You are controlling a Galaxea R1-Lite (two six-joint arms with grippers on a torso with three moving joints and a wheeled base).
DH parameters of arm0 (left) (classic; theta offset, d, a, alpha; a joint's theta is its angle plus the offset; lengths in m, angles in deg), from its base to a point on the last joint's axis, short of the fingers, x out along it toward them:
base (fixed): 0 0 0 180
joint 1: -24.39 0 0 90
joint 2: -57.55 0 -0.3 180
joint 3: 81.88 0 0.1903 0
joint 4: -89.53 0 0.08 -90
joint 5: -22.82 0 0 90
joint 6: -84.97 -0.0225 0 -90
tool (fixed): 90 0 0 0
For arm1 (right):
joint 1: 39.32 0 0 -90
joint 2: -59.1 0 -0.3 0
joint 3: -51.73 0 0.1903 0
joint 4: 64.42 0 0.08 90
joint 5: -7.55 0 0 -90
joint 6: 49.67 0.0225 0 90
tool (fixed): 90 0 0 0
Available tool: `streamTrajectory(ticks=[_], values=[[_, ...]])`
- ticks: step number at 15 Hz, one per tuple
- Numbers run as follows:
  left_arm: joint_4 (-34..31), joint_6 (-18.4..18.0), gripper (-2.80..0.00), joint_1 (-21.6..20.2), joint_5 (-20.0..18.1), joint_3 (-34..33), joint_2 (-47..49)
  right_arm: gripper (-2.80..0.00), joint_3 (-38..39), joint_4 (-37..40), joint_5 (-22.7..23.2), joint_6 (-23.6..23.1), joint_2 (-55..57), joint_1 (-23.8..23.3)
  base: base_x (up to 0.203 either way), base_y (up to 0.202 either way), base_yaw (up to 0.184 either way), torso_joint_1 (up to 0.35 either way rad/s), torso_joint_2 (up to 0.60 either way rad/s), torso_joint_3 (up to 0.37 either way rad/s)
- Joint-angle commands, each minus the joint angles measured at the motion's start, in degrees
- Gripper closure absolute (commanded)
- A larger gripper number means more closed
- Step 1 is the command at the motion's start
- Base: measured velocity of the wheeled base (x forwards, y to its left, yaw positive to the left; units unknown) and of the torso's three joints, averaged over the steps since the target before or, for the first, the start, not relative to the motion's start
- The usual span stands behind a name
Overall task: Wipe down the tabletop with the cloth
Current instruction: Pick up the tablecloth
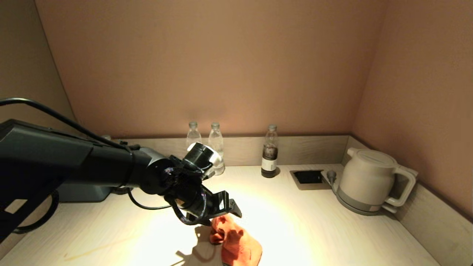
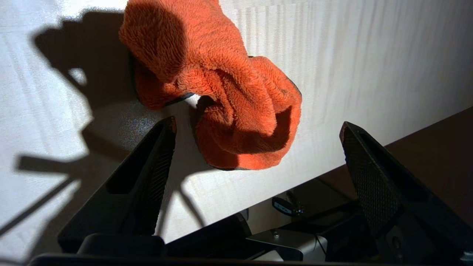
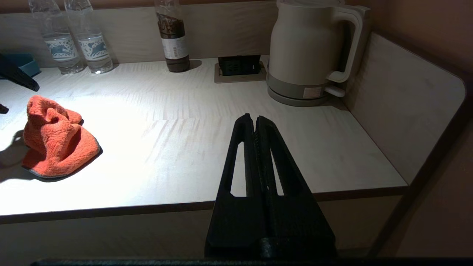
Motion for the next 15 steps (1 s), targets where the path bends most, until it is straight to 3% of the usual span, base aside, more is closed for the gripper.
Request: streamTrajectory(ticks=[1,14,15], values=[[-0.2,0.2,-2.80,0.1,0.0,0.3,1.1,0.00,0.0,0.0,0.1,0.0,0.1,0.0,0.000,0.000,0.000,0.000,0.00,0.000],[0.0,0.0,-2.80,1.6,0.0,0.9,4.0,0.00,0.0,0.0,0.0,0.0,0.1,0.0,0.000,0.000,0.000,0.000,0.00,0.000],[-0.3,0.0,0.00,2.1,0.0,0.8,2.7,0.00,0.0,0.0,0.0,0.0,0.1,0.0,0.000,0.000,0.000,0.000,0.00,0.000]])
